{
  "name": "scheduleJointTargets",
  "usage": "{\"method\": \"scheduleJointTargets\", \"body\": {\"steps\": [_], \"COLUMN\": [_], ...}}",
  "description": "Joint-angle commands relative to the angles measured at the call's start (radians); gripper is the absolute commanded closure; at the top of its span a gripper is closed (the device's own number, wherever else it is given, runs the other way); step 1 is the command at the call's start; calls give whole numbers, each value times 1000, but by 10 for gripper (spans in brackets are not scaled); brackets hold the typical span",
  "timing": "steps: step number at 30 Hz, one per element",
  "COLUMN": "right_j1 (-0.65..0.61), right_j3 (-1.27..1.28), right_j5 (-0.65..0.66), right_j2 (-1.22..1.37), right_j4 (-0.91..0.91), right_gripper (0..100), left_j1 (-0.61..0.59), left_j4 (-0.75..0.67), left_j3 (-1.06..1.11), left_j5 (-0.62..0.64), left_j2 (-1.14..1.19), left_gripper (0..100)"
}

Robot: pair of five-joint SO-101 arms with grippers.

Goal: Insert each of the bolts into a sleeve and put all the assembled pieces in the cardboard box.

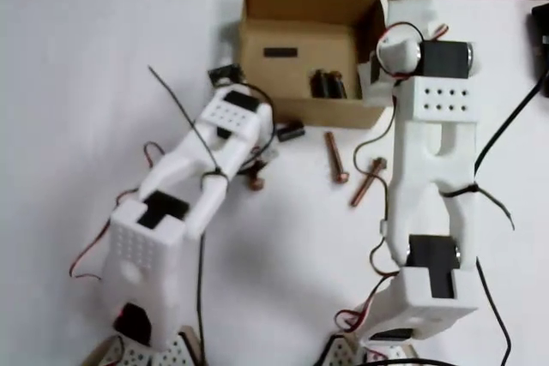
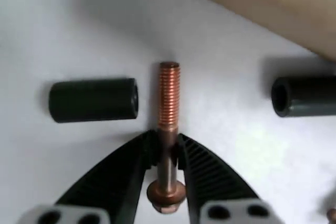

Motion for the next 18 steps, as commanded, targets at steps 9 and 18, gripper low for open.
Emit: {"method": "scheduleJointTargets", "body": {"steps": [9, 18], "right_j1": [2, 7], "right_j3": [-37, -37], "right_j5": [3, 3], "right_j2": [-64, -64], "right_j4": [-2, -4], "right_gripper": [978, 978], "left_j1": [14, 60], "left_j4": [420, 589], "left_j3": [-351, -515], "left_j5": [-41, -456], "left_j2": [26, -74], "left_gripper": [979, 979]}}
